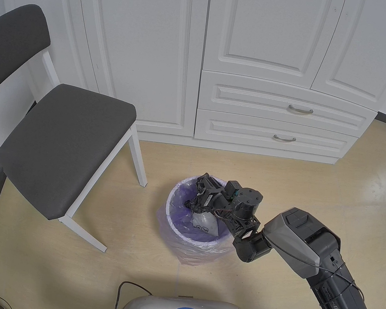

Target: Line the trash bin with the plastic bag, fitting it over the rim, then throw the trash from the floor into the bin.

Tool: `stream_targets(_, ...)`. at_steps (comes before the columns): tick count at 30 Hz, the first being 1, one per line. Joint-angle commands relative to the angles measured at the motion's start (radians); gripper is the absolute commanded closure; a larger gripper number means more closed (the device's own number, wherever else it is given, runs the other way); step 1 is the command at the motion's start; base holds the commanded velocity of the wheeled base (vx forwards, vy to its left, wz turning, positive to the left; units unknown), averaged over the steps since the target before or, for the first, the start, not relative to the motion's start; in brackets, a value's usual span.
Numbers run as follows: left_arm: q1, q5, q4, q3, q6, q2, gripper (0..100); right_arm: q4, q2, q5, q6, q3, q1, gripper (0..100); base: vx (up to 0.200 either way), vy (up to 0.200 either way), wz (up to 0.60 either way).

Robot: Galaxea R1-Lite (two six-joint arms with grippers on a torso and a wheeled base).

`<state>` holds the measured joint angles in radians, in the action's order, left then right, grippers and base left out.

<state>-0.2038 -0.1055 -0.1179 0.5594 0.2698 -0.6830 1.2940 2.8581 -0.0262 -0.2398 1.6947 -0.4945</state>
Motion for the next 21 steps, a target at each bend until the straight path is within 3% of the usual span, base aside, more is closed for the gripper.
stream_targets(1,0.000,0.000,-0.002,0.001,0.000,0.000,0,0.036,-0.005,0.002,0.004,-0.015,-0.001,100,0.000,0.000,0.00)
stream_targets(9,0.000,0.000,0.000,0.001,0.000,0.000,0,0.085,-0.112,0.032,0.010,-0.202,-0.001,100,0.000,0.000,0.00)
stream_targets(10,0.000,0.000,0.000,0.001,0.000,0.000,0,0.087,-0.151,0.068,0.011,-0.276,-0.001,100,0.000,0.000,0.00)
stream_targets(15,0.000,0.000,0.000,-0.001,0.000,-0.001,0,0.093,-0.160,0.086,0.027,-0.302,-0.003,100,0.000,0.000,0.00)
stream_targets(16,0.000,0.000,0.000,-0.001,0.000,-0.001,0,0.093,-0.158,0.088,0.030,-0.294,-0.003,0,0.000,0.000,0.00)
stream_targets(21,0.000,0.000,0.000,-0.003,0.000,-0.003,0,0.064,-0.098,0.071,-0.009,-0.155,-0.016,0,0.000,0.000,0.00)
